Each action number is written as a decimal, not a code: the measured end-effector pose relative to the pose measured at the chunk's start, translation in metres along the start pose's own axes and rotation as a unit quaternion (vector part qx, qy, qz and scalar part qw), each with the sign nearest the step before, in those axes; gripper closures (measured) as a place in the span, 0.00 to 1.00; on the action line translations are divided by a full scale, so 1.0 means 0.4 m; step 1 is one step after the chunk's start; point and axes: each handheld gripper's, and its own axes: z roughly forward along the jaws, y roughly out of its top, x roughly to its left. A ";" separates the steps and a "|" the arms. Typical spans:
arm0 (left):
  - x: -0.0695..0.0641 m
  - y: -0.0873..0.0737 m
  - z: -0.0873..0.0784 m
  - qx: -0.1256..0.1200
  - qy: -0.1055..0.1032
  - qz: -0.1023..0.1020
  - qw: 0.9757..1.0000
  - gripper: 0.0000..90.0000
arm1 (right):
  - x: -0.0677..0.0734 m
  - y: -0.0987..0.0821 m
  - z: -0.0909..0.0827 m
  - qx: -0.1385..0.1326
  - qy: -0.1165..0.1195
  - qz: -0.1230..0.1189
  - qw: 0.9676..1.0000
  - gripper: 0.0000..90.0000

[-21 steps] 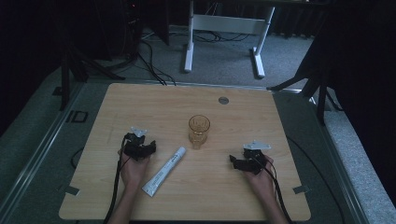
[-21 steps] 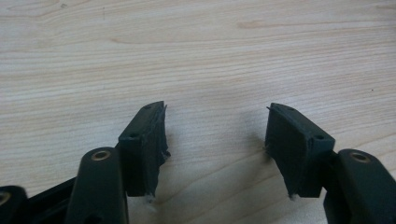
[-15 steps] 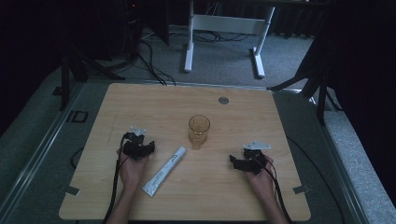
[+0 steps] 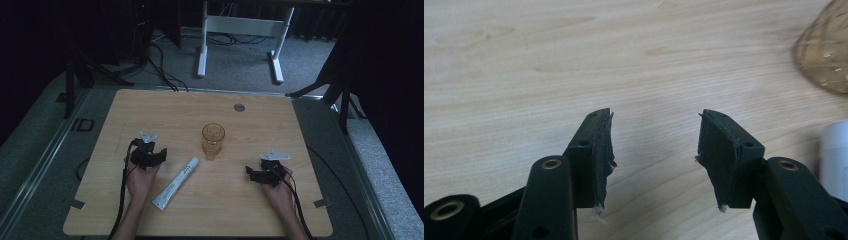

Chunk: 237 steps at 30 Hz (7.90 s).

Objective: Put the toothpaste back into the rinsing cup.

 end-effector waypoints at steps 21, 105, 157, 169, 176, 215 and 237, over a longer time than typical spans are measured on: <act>-0.055 0.017 -0.076 -0.005 -0.025 0.033 0.999 0.52 | 0.000 0.000 0.000 0.000 0.000 0.000 1.000 0.28; -0.180 0.040 -0.163 0.055 -0.075 0.122 0.988 0.52 | 0.000 0.000 0.000 0.000 0.000 0.000 1.000 0.28; -0.204 0.037 -0.125 0.138 -0.078 0.145 0.977 0.54 | 0.000 0.000 0.000 0.000 0.000 0.001 1.000 0.28; -0.208 0.034 -0.114 0.154 -0.078 0.153 0.973 0.54 | 0.000 0.000 0.000 0.000 0.000 0.000 1.000 0.28; -0.211 0.033 -0.107 0.162 -0.076 0.155 0.972 0.54 | 0.000 0.000 0.000 0.000 0.000 0.000 1.000 0.28; -0.219 0.018 -0.066 0.209 -0.074 0.170 0.960 0.55 | 0.000 0.000 0.000 0.000 0.000 0.000 1.000 0.28; -0.219 0.011 -0.044 0.219 -0.068 0.170 0.958 0.54 | 0.000 0.000 0.000 0.000 0.000 0.000 1.000 0.28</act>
